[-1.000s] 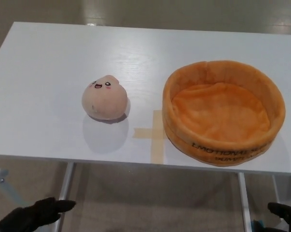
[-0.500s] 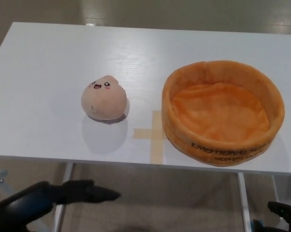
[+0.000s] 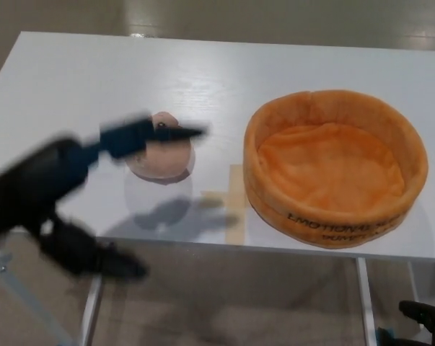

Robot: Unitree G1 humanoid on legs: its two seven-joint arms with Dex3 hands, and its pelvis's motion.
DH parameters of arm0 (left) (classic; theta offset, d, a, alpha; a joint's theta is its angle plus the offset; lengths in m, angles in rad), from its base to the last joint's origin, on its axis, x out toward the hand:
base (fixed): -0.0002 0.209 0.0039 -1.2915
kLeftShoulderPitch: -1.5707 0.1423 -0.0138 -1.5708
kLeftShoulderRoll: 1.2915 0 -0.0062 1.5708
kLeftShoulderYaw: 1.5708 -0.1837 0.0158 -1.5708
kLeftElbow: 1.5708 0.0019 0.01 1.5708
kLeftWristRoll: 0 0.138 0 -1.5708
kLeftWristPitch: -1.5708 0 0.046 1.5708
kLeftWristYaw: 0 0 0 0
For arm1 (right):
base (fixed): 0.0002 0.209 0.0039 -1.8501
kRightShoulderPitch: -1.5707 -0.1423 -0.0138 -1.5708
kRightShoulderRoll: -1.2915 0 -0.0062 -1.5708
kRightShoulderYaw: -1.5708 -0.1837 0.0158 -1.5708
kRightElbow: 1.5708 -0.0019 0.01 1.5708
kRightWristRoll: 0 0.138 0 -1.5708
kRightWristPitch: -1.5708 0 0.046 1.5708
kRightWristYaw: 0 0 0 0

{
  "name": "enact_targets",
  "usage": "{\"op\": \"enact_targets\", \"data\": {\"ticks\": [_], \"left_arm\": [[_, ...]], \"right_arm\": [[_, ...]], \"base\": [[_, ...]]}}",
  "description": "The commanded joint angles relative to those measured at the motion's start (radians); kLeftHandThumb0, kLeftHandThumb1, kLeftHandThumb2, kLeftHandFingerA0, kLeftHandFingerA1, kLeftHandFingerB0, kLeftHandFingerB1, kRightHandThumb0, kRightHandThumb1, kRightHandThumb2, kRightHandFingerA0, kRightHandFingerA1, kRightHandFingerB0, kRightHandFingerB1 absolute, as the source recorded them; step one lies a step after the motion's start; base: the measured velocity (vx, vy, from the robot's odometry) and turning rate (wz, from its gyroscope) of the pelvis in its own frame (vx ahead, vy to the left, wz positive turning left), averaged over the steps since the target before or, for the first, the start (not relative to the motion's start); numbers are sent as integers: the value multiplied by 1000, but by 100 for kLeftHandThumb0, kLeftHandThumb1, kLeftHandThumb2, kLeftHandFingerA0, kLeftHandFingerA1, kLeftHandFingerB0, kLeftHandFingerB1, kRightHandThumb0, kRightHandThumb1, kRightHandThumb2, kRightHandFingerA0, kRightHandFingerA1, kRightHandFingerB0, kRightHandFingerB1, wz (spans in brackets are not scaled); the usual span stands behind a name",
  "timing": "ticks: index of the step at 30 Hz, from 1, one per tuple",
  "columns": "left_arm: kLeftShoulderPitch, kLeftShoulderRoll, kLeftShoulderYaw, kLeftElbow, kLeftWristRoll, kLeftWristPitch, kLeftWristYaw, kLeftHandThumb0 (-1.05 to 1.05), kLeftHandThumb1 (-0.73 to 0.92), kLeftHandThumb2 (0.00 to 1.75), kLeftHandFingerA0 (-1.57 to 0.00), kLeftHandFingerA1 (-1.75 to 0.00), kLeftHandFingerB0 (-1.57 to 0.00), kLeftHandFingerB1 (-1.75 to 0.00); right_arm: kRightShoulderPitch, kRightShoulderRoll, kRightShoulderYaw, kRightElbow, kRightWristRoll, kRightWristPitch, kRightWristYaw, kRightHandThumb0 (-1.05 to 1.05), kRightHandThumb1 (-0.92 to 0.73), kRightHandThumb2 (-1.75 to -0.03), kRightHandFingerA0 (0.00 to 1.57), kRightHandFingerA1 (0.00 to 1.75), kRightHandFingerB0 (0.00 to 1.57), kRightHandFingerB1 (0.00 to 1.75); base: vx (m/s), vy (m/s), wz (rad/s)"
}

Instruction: Use the left hand to pick up the pink round toy on the left and place it inside the orange plate on the desk.

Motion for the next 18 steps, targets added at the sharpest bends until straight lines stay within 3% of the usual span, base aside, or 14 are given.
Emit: {"op": "enact_targets", "data": {"ticks": [1, 2, 3, 7, 13, 14, 18], "left_arm": [[-139, -48, -23, 205, 178, 11, 52, -36, 41, 53, 0, -21, -14, -27], [-164, -47, -33, 241, 215, 14, 61, -38, 41, 53, 0, -16, -14, -26], [-189, -43, -46, 276, 260, 11, 76, -47, 33, 65, 0, 0, -9, -26], [-324, -34, -132, 468, 479, -1, 181, -42, 31, 64, 0, 0, -8, -26], [-412, -49, -202, 600, 548, 15, 216, -47, 34, 66, 0, 0, -9, -24], [-449, -61, -242, 665, 582, 30, 224, -44, 38, 53, 0, -21, -10, -27], [-495, -86, -295, 781, 625, 7, 275, -40, 35, 52, -1, -26, -13, -29]], "right_arm": [[0, 2, -6, 8, 11, -10, 1, -22, -28, -100, 38, 107, 25, 96], [1, 2, -7, 8, 12, -9, 4, -23, -29, -100, 36, 108, 23, 97], [1, 2, -6, 9, 11, -6, 4, -23, -31, -97, 37, 107, 23, 94], [1, 3, -3, 10, 5, -7, -9, -23, -28, -99, 38, 106, 25, 97], [1, 4, -11, 10, 14, -2, 6, -25, -30, -98, 37, 108, 23, 97], [2, 5, -11, 10, 13, -7, 7, -23, -27, -101, 36, 109, 23, 97], [4, 5, -8, 9, 10, -9, 3, -20, -30, -98, 37, 108, 24, 97]], "base": [[0, 0, 0], [0, 0, 0], [0, 0, 0], [0, 0, 0], [0, 0, 0], [0, 0, 0], [0, 0, 0]]}}
